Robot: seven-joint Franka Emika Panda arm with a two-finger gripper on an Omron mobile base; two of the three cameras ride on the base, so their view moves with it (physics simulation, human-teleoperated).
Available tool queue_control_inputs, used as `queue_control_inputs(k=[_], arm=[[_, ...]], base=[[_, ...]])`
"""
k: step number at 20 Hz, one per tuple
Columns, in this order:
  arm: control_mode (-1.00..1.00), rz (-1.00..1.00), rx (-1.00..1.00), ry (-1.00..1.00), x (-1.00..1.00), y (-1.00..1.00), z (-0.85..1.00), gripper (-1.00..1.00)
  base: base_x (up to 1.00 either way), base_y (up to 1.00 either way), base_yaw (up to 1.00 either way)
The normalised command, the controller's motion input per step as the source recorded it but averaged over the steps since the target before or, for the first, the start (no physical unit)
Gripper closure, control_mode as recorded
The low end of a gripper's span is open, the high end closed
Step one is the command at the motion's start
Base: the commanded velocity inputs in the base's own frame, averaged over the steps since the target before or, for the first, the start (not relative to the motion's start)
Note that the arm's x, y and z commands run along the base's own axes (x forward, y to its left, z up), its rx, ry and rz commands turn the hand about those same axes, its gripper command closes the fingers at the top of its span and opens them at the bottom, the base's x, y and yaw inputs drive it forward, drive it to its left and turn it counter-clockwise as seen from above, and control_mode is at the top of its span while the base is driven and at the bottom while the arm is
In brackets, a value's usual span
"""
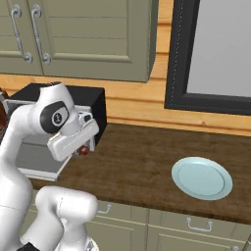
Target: Pick up the kebab skewer and baguette bread, and place them inside the toaster oven. Close the toaster oven door and start by setting the timer.
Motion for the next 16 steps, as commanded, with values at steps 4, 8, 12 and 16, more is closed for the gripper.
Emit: queue_control_inputs(k=[4,8,12,16], arm=[[-1.00,0.12,-0.06,0.00,0.00,1.00,0.05,1.00],[-1.00,0.09,-0.06,0.00,0.06,1.00,0.00,1.00],[-1.00,0.09,-0.02,0.00,0.26,1.00,0.00,1.00],[-1.00,0.13,0.00,0.00,0.46,1.00,-0.01,1.00]], base=[[0.00,0.00,0.00],[0.00,0.00,0.00],[0.00,0.00,0.00],[0.00,0.00,0.00]])
